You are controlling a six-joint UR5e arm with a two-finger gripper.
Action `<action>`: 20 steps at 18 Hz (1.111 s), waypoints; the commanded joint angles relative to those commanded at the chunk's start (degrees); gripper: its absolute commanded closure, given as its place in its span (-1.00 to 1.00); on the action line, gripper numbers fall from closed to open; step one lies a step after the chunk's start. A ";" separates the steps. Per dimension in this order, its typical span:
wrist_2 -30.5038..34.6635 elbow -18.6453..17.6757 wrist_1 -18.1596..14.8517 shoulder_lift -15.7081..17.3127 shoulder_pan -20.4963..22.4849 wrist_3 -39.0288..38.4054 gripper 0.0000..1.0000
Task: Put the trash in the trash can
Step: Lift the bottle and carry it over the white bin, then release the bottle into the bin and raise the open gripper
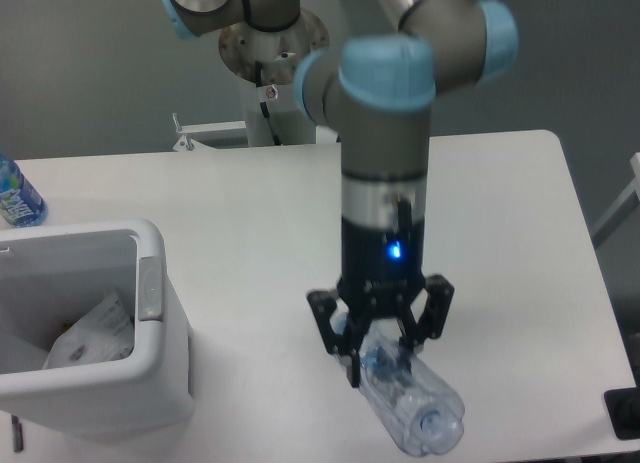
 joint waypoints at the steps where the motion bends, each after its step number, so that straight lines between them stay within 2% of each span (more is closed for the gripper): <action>1: -0.36 0.00 0.00 0.88 -1.32 0.00 -0.11; 4: -0.36 -0.26 0.00 2.29 -4.48 -0.17 -0.11; 10: -0.10 -3.95 -0.09 1.77 -14.94 -1.49 -0.12; 14: -0.10 -6.50 -0.17 2.03 -18.20 -2.02 -0.13; 18: -0.01 -8.00 -0.18 1.33 -19.08 -1.93 -0.17; 19: -0.01 -8.52 -0.18 1.33 -19.26 -1.85 -0.29; 20: 0.17 -9.14 -0.18 1.68 -19.35 -1.67 -0.66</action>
